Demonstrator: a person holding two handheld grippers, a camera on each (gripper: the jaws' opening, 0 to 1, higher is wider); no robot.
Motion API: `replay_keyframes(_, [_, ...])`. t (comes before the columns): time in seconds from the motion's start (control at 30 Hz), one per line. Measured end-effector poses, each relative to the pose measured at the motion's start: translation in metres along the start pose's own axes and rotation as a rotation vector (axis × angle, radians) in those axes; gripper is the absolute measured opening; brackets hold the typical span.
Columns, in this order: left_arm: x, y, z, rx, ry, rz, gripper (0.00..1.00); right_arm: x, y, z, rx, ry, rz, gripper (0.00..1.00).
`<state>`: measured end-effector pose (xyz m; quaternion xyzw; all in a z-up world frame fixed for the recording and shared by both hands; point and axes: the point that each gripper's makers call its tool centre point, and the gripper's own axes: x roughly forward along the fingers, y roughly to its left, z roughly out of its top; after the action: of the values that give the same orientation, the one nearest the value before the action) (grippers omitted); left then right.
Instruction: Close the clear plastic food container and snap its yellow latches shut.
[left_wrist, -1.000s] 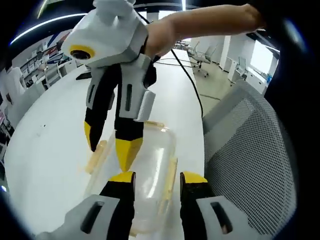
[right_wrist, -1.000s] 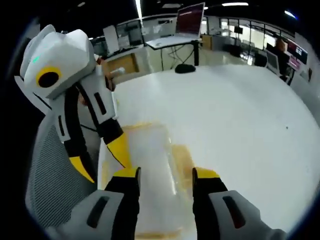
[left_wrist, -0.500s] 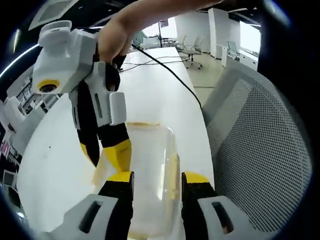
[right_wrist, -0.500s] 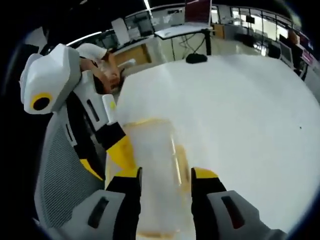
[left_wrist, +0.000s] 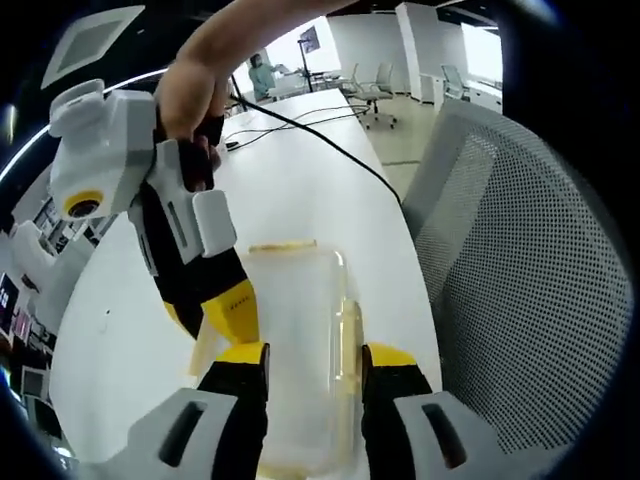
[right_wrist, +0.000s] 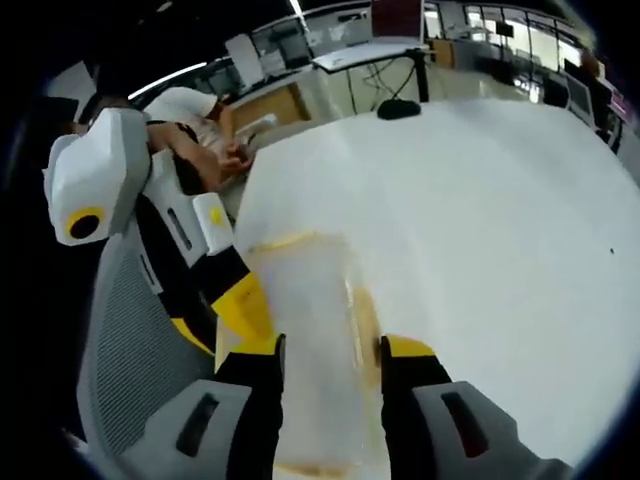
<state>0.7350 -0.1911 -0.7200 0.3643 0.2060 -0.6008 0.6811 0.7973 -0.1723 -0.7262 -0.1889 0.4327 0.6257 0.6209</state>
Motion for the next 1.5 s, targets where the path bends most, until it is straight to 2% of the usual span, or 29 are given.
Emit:
replay_keyframes(0.37, [0.001,0.001,-0.002,-0.012,-0.016,0.002,0.29,0.004,0.0,-0.001,0.008,0.023,0.066,0.34])
replay_keyframes(0.5, [0.002,0.001,-0.003,0.001,-0.004,0.008,0.27,0.005,0.001,-0.001,0.013,0.063,0.086,0.33])
replay_keyframes(0.53, [0.002,0.011,-0.007,0.04,0.039,0.05,0.26,0.005,0.002,-0.002,0.024,0.075,0.095,0.32])
replay_keyframes(0.57, [0.007,0.004,0.002,0.029,-0.004,0.022,0.26,0.007,0.001,-0.003,0.033,0.086,0.103,0.32])
replay_keyframes(0.6, [0.002,0.002,0.004,0.034,0.011,0.027,0.25,0.007,0.001,-0.004,0.051,0.096,0.11,0.31])
replay_keyframes(0.63, [0.0,0.002,0.003,0.016,0.01,0.037,0.25,0.007,0.007,-0.008,0.056,0.125,0.147,0.31])
replay_keyframes(0.67, [-0.004,0.0,0.004,0.027,-0.004,0.034,0.25,0.007,0.003,-0.003,0.074,0.103,0.134,0.3])
replay_keyframes(0.87, [0.0,-0.002,0.001,0.013,-0.017,0.029,0.25,0.007,0.005,-0.002,0.056,0.1,0.126,0.31])
replay_keyframes(1.5, [0.002,-0.001,0.001,0.033,-0.018,0.031,0.27,0.006,0.002,-0.002,0.064,0.065,0.11,0.33])
